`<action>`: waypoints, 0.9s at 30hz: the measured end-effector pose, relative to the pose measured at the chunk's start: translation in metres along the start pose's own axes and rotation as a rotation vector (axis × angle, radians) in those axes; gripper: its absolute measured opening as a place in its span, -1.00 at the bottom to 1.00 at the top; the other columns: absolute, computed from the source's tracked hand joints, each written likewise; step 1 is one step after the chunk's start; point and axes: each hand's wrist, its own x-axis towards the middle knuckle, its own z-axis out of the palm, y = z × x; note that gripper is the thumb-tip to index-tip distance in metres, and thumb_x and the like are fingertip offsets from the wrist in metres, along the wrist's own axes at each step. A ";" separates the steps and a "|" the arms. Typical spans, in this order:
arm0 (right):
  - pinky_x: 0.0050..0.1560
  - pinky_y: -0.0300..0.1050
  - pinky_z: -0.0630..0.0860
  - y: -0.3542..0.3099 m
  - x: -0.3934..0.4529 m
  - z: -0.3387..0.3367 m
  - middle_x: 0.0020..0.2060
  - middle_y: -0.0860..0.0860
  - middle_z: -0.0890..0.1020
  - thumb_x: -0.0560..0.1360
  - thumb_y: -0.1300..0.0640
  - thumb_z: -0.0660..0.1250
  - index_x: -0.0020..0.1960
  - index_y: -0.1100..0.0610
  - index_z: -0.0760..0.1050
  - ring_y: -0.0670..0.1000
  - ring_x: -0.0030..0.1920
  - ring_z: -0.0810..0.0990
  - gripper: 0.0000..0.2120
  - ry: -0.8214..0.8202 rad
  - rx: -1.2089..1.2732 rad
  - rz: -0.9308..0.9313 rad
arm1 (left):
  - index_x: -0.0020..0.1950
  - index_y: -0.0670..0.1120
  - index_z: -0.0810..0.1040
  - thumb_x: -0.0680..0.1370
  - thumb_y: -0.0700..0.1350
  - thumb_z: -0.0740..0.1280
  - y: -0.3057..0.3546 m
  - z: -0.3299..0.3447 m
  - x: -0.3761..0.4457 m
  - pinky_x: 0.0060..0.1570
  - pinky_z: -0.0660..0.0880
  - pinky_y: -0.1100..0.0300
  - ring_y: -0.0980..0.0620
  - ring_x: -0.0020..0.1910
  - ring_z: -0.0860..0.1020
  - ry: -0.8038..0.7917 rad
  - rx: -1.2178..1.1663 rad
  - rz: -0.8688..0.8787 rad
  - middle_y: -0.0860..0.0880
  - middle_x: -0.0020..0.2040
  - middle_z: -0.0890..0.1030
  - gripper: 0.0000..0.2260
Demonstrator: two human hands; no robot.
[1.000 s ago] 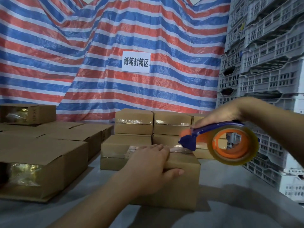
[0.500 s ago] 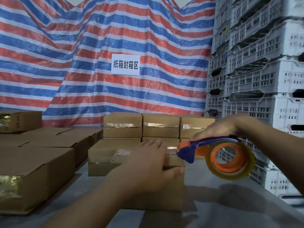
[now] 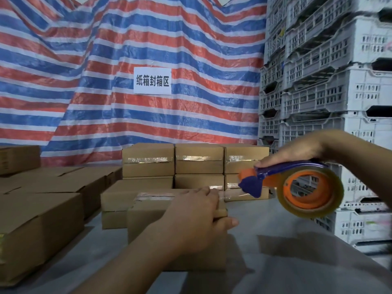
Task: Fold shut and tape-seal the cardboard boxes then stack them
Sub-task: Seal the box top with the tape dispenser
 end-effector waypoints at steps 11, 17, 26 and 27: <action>-0.21 -0.19 0.55 -0.025 0.014 0.029 -0.40 -0.05 0.62 0.35 -0.55 0.25 -0.39 -0.01 0.65 -0.05 -0.42 0.59 -0.38 0.135 -0.417 0.126 | 0.39 0.15 0.32 0.58 0.33 0.07 0.002 0.000 -0.001 0.27 0.35 0.05 0.05 0.28 0.42 0.057 -0.030 0.041 0.06 0.29 0.48 -0.54; -0.30 -0.11 0.42 -0.032 0.048 0.085 -0.28 -0.07 0.52 0.42 -0.44 0.29 -0.26 0.03 0.43 -0.01 -0.32 0.47 -0.49 0.285 -1.271 0.298 | 0.44 0.13 0.31 0.57 0.37 0.03 -0.001 0.001 -0.006 0.36 0.27 0.08 0.05 0.36 0.38 0.080 -0.016 0.026 0.04 0.40 0.41 -0.47; -0.34 -0.13 0.38 0.031 0.062 0.088 -0.32 -0.07 0.50 0.46 -0.53 0.03 -0.30 0.03 0.40 -0.04 -0.28 0.51 -0.36 0.827 -0.898 0.163 | 0.43 0.13 0.31 0.58 0.35 0.05 -0.001 0.000 -0.004 0.34 0.31 0.03 0.03 0.32 0.41 0.051 -0.011 0.006 0.01 0.37 0.44 -0.49; -0.40 -0.15 0.35 0.035 0.063 0.089 -0.34 -0.06 0.50 0.45 -0.54 0.01 -0.32 0.02 0.38 -0.06 -0.33 0.49 -0.36 0.882 -0.864 0.149 | 0.44 0.12 0.31 0.58 0.35 0.05 0.000 0.000 -0.005 0.34 0.31 0.02 0.03 0.33 0.40 0.053 -0.005 0.005 0.01 0.38 0.43 -0.49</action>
